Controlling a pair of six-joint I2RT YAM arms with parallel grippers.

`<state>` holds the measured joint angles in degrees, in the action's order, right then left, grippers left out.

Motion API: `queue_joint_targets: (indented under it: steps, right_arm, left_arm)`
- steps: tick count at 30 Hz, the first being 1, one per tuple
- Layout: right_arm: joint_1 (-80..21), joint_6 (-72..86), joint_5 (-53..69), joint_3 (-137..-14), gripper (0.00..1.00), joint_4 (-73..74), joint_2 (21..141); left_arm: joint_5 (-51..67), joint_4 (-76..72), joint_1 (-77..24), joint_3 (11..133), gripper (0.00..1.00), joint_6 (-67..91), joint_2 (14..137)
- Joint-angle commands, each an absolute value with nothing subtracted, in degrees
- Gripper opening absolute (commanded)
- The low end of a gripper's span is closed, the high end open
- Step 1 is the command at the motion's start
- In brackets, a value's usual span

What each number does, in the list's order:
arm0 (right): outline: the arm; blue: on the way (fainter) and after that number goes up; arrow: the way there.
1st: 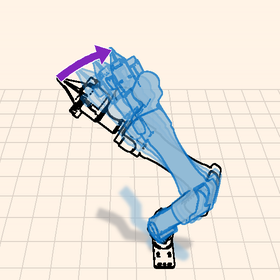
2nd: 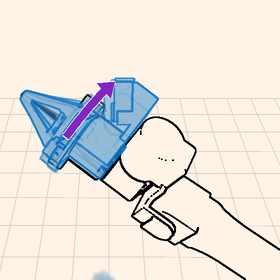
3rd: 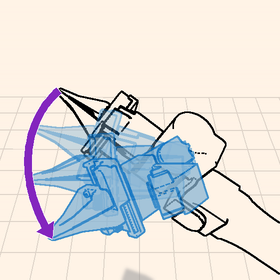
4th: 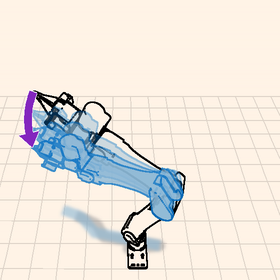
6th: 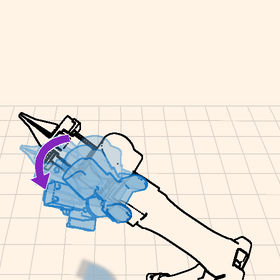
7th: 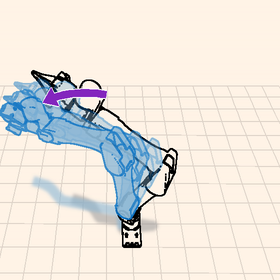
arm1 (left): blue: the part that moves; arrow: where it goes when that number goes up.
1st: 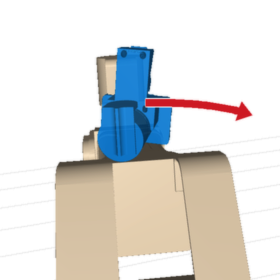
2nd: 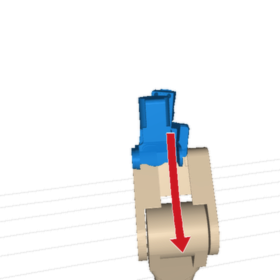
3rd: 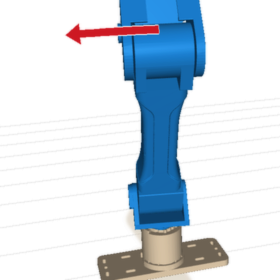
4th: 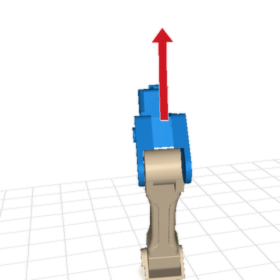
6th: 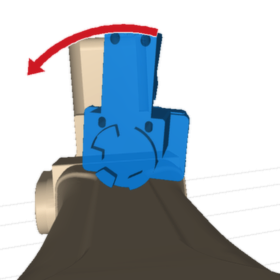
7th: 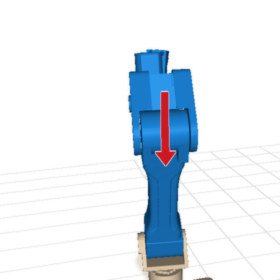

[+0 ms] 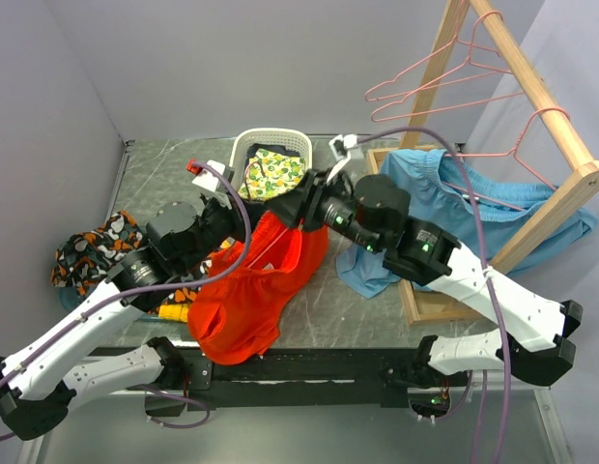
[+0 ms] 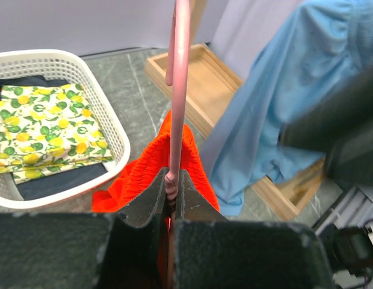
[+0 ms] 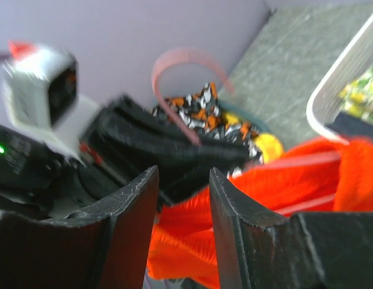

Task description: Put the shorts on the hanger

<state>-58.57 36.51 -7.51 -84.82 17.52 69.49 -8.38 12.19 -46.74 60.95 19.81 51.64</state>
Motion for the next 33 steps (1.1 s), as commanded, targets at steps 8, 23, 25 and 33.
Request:
queue_joint_targets:
  steps: [8,23,25,33]
  right_arm:
    - [-72.15,44.46,-14.68,-71.11,0.52,8.63,61.35]
    - [-75.41,41.40,-20.74,-72.42,0.79,0.88,68.64]
    - [-75.24,41.57,-20.66,-72.07,0.80,0.10,69.26]
    - [-73.30,44.11,-16.02,-67.68,0.73,-5.09,68.91]
  left_arm:
    - [-18.37,3.69,-46.76,69.52,0.01,22.85,56.42]
    - [-22.84,2.64,-49.30,79.27,0.01,22.24,64.59]
    - [-27.21,1.76,-52.28,79.72,0.01,20.31,65.39]
    - [-32.60,-3.16,-56.69,80.77,0.01,17.84,68.73]
